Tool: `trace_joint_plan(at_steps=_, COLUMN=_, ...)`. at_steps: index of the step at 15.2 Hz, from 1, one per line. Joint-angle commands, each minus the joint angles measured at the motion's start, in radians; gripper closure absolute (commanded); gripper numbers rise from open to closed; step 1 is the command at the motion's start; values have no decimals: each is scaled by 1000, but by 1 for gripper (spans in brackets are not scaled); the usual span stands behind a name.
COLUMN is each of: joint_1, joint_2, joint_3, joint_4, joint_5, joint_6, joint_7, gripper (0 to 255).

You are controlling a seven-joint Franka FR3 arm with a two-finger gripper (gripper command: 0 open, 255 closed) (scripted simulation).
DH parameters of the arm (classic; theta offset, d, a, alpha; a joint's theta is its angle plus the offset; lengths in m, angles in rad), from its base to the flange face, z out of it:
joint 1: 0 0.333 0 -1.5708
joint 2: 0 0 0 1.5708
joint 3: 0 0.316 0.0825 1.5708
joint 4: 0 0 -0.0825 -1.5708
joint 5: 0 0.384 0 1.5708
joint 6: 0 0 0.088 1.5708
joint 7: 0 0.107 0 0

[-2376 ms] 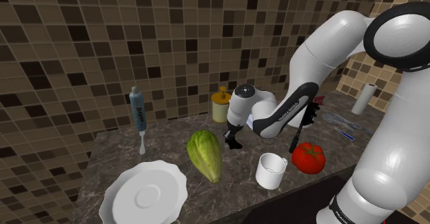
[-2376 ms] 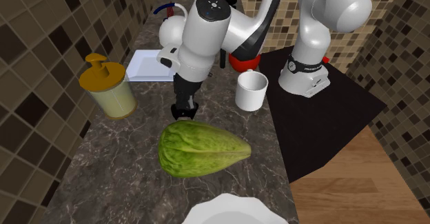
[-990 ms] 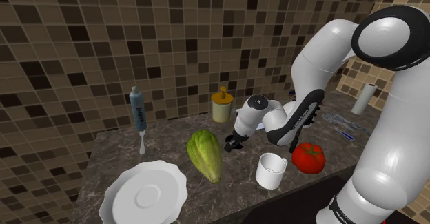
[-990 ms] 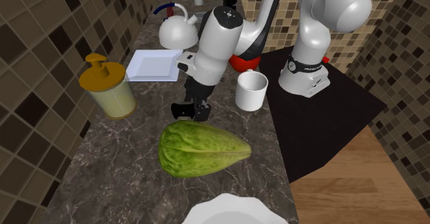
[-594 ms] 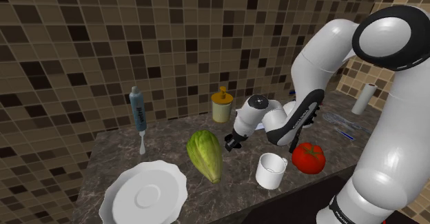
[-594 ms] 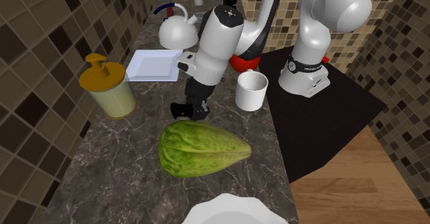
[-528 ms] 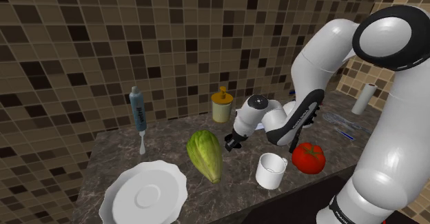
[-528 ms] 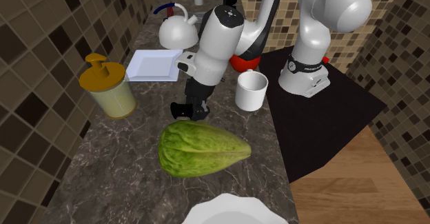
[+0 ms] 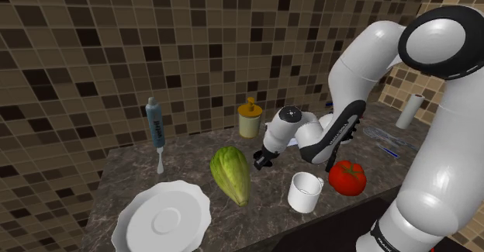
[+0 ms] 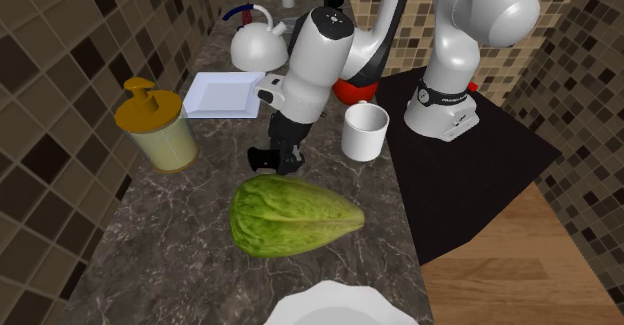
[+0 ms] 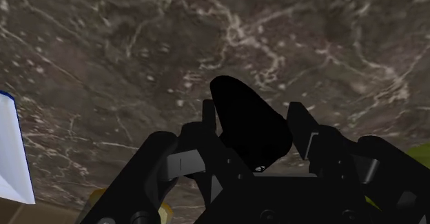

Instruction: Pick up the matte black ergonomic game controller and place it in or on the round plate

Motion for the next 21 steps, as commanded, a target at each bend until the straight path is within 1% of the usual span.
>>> trace_joint_plan(at_steps=1, joint_1=-19, joint_2=-24, joint_3=23, joint_4=-17, joint_5=80, joint_6=-14, joint_7=-73, gripper=255)
trace_joint_plan(at_steps=4, joint_1=-45, joint_2=-79, joint_3=69, joint_4=-45, joint_5=227, joint_6=-32, joint_7=-201, gripper=255)
trace_joint_plan(at_steps=7, joint_1=-58, joint_2=-134, joint_3=104, joint_4=-69, joint_5=377, joint_6=-54, joint_7=-326, gripper=255)
trace_joint_plan(at_steps=11, joint_1=-43, joint_2=-204, joint_3=121, joint_4=-88, joint_5=558, joint_6=-94, joint_7=-475, gripper=255)
trace_joint_plan(at_steps=14, joint_1=-16, joint_2=-253, joint_3=114, joint_4=-94, joint_5=663, joint_6=-131, joint_7=-561, gripper=255)
trace_joint_plan(at_steps=17, joint_1=11, joint_2=-299, joint_3=101, joint_4=-93, joint_5=742, joint_6=-173, joint_7=-625, gripper=255)
trace_joint_plan(at_steps=21, joint_1=40, joint_2=-273, joint_3=190, joint_4=-48, joint_5=689, joint_6=-217, joint_7=-464, gripper=255)
